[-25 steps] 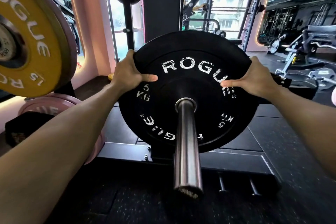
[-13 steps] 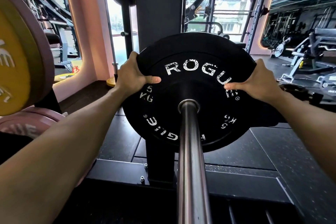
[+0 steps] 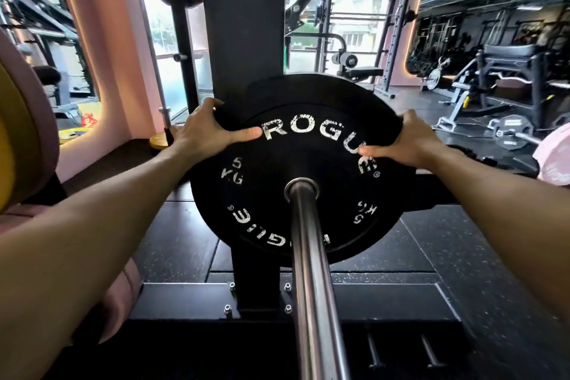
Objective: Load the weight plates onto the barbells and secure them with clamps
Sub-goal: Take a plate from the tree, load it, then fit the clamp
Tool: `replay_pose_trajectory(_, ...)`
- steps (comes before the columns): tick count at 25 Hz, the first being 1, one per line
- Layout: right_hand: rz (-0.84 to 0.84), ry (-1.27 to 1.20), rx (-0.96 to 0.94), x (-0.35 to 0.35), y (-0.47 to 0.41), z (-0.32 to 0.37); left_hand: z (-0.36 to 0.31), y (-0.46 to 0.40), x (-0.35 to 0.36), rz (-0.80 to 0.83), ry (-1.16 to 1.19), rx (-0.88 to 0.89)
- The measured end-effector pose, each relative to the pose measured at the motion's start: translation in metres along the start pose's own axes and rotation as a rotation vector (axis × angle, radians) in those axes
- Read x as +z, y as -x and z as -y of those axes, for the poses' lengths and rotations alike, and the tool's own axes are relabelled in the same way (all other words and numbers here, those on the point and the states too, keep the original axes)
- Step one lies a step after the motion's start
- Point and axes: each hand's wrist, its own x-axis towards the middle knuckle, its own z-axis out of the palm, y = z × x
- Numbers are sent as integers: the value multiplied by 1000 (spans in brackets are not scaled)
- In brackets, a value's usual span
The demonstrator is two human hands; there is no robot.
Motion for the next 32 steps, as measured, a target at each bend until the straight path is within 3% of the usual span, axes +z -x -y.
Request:
replay_pose_trajectory(4, 13, -37, 34, -47, -1, 3, -45, -27, -20, 21, 94, 101)
replay_pose_trajectory(8, -54, -14, 26, -88, -16, -21, -116, -55, -1, 119, -92, 272)
replay_pose_trajectory(18, -73, 68, 106, -135, -66, -150, -264, -97, 163, 369, -6, 533)
replay_pose_trajectory(28, 105, 281, 211, -77, -85, -258, -282, -72, 357, 875, -279, 513)
replay_pose_trajectory(32, -1, 361, 170, -51, -84, -272, -269, -56, 394, 738, -304, 564)
